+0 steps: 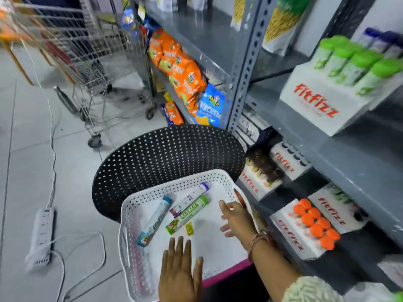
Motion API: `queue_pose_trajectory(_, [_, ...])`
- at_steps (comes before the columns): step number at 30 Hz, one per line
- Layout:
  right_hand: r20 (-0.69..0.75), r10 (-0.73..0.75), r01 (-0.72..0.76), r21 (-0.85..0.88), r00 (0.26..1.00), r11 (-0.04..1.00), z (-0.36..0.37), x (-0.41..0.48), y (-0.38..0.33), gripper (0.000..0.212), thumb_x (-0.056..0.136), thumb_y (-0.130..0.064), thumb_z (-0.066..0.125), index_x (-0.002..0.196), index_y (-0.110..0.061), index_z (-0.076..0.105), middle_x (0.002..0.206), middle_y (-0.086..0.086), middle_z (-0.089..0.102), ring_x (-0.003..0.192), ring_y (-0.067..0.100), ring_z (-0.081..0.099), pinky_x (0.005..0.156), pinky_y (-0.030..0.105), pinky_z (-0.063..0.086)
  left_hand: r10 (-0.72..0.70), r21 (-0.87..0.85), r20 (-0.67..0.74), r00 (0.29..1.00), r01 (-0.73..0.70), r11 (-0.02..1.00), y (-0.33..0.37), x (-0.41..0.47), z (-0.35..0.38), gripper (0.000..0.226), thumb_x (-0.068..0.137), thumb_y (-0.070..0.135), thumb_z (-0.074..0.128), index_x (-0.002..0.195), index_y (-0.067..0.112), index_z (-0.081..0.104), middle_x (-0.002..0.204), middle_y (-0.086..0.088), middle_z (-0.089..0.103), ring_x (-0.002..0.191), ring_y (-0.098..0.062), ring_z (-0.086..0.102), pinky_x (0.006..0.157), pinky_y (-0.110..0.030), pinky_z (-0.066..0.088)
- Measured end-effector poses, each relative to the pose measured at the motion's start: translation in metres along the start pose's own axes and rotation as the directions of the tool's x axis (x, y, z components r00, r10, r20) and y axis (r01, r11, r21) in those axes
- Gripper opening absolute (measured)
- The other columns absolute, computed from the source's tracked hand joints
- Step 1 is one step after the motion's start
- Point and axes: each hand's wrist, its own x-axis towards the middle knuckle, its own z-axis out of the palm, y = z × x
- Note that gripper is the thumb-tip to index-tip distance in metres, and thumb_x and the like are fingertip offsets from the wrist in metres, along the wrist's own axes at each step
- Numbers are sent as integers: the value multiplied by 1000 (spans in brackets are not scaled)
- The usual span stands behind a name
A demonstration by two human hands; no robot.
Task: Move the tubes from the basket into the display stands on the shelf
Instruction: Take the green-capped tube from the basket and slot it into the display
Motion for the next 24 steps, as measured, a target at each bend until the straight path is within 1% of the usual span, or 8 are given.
queue_pose_trajectory(2, [-13,-3,2,-38,1000,999,17,24,-2,23,89,-33,53,99,-12,54,93,10,57,65,27,63,56,29,49,36,64,36,999,-38,997,-15,-3,15,59,95,50,12,135,14,34,152,-1,23,140,-13,6,112,-27,2])
queue_pose_trajectory(3, [-26,0,-1,-28,1000,1000,23,33,-3,20,89,-28,54,97,-10,56,92,13,57,72,34,66,62,34,52,51,104,35,998,-54,993,-23,-9,23,56,95,50,11,139,18,23,156,4,4,140,-13,-1,112,-28,0])
queue_pose_trajectory(5, [-27,32,-33,-33,999,999,39,59,-2,26,87,-24,58,101,-2,62,89,15,58,87,39,67,81,44,57,82,139,27,996,-85,987,-36,-18,38,54,96,48,12,141,18,14,155,4,-10,141,-16,-3,112,-32,3])
queue_pose_trajectory(8, [-20,67,-67,-22,998,997,58,82,-1,35,87,-21,57,106,8,61,87,14,57,82,28,60,90,49,54,79,211,17,997,-81,974,-34,-18,38,58,97,44,12,143,10,14,156,-2,3,141,-18,-2,110,-36,9])
queue_pose_trajectory(11, [-38,71,-70,16,997,997,75,95,-1,21,83,-20,62,83,1,68,80,17,60,72,29,61,86,52,55,13,253,63,998,-29,967,-29,-21,36,58,97,42,8,133,2,32,141,-14,40,140,-17,-5,108,-36,9])
queue_pose_trajectory(16, [-46,132,-119,219,990,968,78,100,11,19,75,-11,73,63,-8,59,74,15,61,61,24,57,78,48,57,-44,258,139,989,6,966,-22,-20,24,67,97,43,5,131,0,43,137,-18,45,132,-30,31,108,-35,7])
queue_pose_trajectory(20, [-14,122,-109,361,992,926,63,86,21,21,74,-2,71,92,0,59,91,21,60,64,25,60,64,37,56,-85,265,166,983,39,964,-17,-20,18,70,96,45,3,131,-2,42,137,-20,45,129,-36,33,108,-34,5])
queue_pose_trajectory(24, [-148,90,-13,453,985,891,34,51,19,24,72,1,72,68,-15,54,87,17,62,78,28,61,54,28,56,-63,258,182,981,14,966,-19,-20,17,72,95,47,4,131,-3,41,137,-21,44,129,-37,31,108,-34,6])
